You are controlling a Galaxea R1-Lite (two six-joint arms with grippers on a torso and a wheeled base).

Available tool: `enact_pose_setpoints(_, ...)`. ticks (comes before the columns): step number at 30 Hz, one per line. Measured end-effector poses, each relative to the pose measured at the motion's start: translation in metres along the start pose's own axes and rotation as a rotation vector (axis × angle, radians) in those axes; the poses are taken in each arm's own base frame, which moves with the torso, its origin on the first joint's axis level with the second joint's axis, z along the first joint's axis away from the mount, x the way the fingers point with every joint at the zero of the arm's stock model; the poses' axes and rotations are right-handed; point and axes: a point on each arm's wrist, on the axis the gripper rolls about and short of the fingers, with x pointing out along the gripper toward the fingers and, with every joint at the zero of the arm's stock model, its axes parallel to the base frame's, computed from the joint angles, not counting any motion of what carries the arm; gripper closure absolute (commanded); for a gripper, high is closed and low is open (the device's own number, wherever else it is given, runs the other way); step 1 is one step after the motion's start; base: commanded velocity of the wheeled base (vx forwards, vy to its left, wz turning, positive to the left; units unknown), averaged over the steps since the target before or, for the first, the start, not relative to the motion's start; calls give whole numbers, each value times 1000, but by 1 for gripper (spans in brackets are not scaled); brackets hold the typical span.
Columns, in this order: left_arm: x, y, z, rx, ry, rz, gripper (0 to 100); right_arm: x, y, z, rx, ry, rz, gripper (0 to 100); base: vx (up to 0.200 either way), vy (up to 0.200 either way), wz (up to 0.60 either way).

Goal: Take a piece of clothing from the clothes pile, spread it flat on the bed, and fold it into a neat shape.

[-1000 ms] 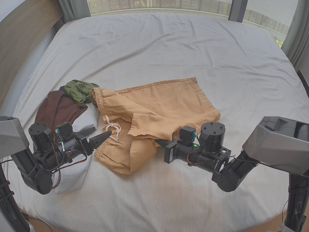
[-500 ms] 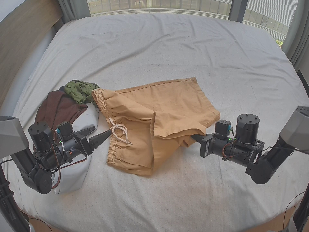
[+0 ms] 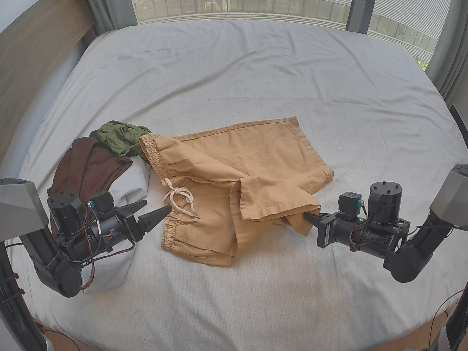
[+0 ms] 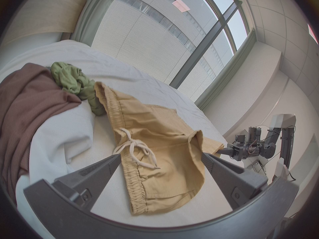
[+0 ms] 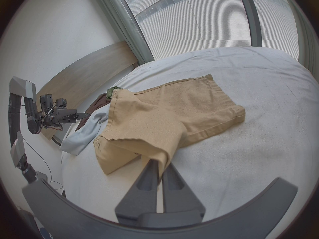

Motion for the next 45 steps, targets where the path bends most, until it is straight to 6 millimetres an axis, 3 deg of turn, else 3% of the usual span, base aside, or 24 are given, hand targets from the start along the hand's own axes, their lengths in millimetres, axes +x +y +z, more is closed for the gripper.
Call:
enact_pose_setpoints(16,3,4,-12,-23,41,7,0,-12,-51,0,32,-10,-154,100,0,0,0)
enact_pose_setpoints(29,3,4,-13,-24,45,7,0,18,-75,20,21,-115,-184,100,0,0,0)
enact_pose_setpoints(37,3,4,-13,-23,42,8,0,36,-80,50,-12,-238,-170,100,0,0,0)
enact_pose_setpoints(45,3,4,-13,-23,43,9,0,48,-86,42,-28,-276,-174,100,0,0,0)
